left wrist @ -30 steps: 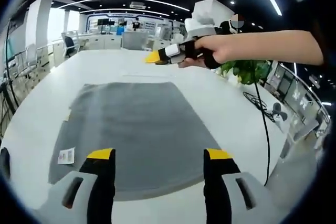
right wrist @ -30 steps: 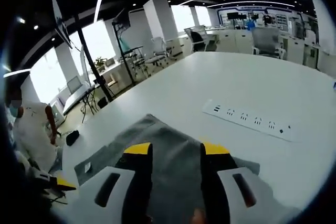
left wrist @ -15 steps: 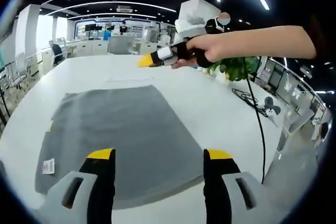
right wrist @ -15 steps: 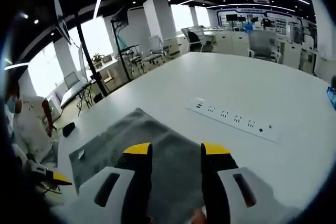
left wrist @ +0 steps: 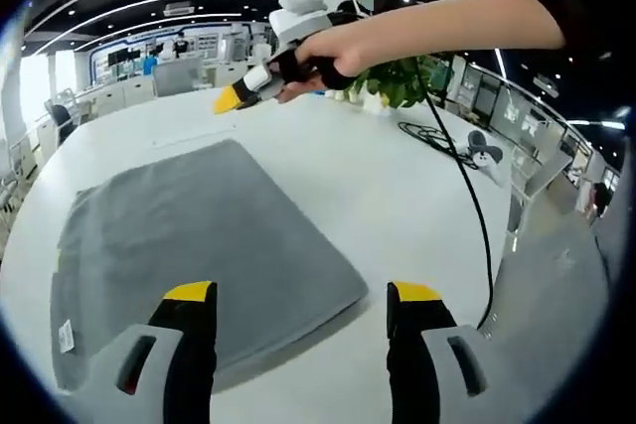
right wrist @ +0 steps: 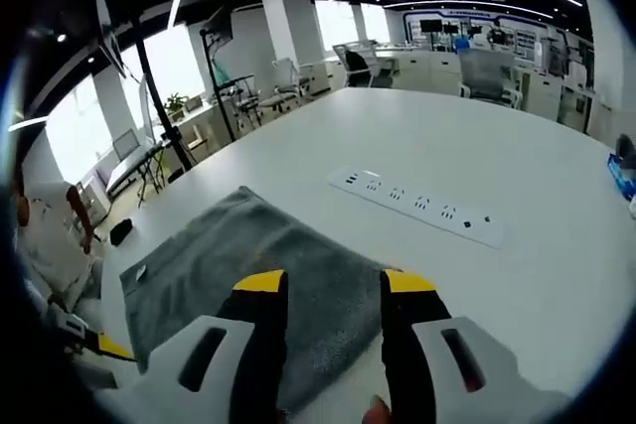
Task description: Fold the towel on the table until its edges align and the towel forms a compact rectangular stack.
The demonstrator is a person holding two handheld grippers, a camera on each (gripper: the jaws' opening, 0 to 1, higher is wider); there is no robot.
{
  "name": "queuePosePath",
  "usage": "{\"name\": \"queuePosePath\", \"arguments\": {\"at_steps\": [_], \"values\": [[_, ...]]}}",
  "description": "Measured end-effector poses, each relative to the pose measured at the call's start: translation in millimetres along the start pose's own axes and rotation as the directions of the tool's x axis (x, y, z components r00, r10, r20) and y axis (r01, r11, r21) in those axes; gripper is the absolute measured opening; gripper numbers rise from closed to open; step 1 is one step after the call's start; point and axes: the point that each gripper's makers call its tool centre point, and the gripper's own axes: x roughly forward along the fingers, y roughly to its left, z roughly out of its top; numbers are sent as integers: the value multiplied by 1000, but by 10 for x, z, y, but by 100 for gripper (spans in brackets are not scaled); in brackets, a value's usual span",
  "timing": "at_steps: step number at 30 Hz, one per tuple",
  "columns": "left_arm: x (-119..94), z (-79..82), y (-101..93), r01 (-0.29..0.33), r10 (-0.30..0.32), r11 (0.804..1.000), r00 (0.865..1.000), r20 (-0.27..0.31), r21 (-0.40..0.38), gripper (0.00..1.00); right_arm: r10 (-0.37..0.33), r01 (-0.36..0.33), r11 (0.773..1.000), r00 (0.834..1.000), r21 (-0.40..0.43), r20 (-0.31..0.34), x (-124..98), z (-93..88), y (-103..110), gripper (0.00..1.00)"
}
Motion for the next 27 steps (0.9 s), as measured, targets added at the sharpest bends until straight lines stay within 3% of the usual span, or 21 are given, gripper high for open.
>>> {"name": "queuePosePath", "arguments": {"at_steps": [6, 9, 27], "values": [[60, -33, -47, 16, -14, 997, 999, -29, 80, 70, -12, 12, 1000, 1000, 0, -20, 56, -80, -88, 36], [89, -36, -73, 18, -10, 985, 999, -47, 169, 68, -13, 13, 1000, 999, 3, -29, 91, -122, -107, 36], [266, -36, -237, 93, -77, 959, 995, -67, 269, 48, -22, 23, 1000, 996, 12, -84, 322, -301, -231, 33]]}}
